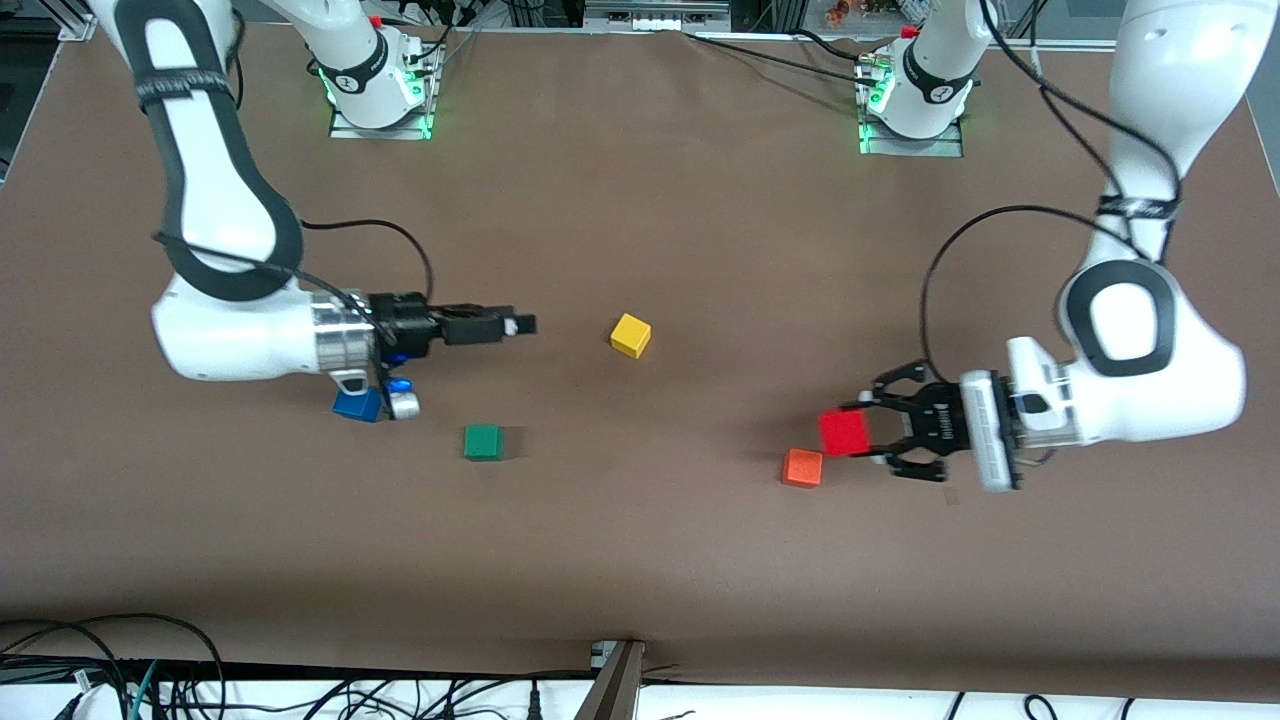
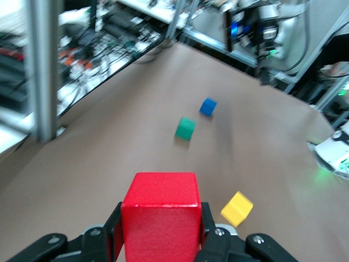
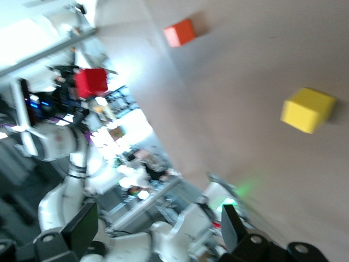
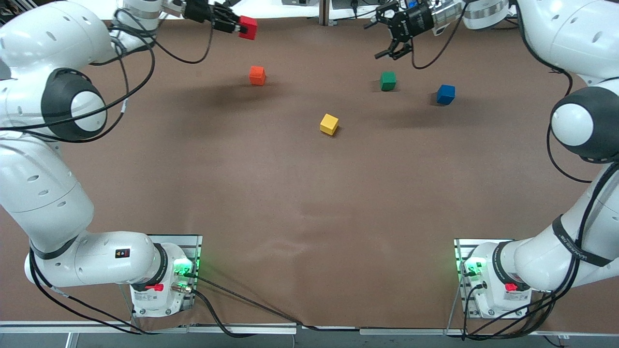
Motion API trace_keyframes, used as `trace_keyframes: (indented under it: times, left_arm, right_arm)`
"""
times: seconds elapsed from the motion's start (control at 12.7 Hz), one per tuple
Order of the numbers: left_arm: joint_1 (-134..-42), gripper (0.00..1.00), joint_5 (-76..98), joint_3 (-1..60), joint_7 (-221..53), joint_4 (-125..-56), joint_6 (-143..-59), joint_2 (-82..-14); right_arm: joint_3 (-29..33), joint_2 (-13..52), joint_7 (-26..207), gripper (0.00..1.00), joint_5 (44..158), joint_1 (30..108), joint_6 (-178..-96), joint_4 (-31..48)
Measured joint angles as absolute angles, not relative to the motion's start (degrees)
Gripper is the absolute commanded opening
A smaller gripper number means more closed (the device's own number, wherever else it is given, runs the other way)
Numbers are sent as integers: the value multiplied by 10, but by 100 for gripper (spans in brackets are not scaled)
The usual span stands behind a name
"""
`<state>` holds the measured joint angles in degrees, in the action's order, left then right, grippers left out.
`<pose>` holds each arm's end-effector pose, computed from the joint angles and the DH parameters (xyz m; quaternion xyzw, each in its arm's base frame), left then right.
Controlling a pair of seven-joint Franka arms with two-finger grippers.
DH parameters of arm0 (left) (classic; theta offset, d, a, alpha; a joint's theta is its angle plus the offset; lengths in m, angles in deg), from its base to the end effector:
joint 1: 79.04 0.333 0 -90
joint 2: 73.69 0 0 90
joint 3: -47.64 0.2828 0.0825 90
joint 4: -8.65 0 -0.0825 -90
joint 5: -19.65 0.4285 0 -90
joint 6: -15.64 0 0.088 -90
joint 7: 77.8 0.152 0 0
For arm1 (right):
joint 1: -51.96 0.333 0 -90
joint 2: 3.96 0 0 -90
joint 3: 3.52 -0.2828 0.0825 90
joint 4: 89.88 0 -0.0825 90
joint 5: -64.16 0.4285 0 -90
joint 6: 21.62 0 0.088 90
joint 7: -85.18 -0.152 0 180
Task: Pass red block to right arm, stack on blue
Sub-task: 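Carry the red cube toward the right gripper while the right gripper approaches, then close the right gripper on the red cube held by the left gripper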
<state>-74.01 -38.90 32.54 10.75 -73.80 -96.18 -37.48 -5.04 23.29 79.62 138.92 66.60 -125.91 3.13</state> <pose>0.7258 -0.1933 0.2907 0.7083 -0.4844 0.2863 0.4263 0.6433 0.3106 0.3131 -0.8011 0.1572 0.2157 0.5357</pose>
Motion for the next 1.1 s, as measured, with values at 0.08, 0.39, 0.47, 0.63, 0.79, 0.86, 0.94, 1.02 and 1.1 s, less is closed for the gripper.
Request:
trace_keyframes:
  times: [0.08,0.39,0.47,0.63,0.79,0.86,0.94,1.02,1.1]
  left_arm:
    - [-742,0,-407,299,134,-716,-962,-350]
    - [-758,0,-459,239,168,-674,-957,-315]
    - [-761,0,-467,223,168,-671,-957,-315]
    - [-772,0,-485,211,175,-669,-957,-315]
    - [-782,0,-496,211,195,-669,-957,-314]
    - [-785,0,-502,211,200,-669,-957,-313]
    - [-788,0,-503,211,203,-669,-957,-312]
    - [-790,0,-505,211,205,-669,-957,-311]
    - [-791,0,-508,211,205,-669,-957,-311]
  right_arm:
    - [-50,240,802,100,1430,676,-1275,31]
    - [-51,250,842,100,1496,723,-1358,30]
    - [-51,254,856,100,1511,730,-1365,30]
    - [-51,259,866,100,1525,742,-1379,31]
    - [-51,259,867,100,1528,759,-1403,30]
    - [-51,259,867,100,1529,764,-1407,30]
    - [-51,259,867,100,1530,765,-1407,30]
    - [-50,259,867,100,1531,765,-1406,29]
    - [-50,259,868,100,1532,765,-1405,27]
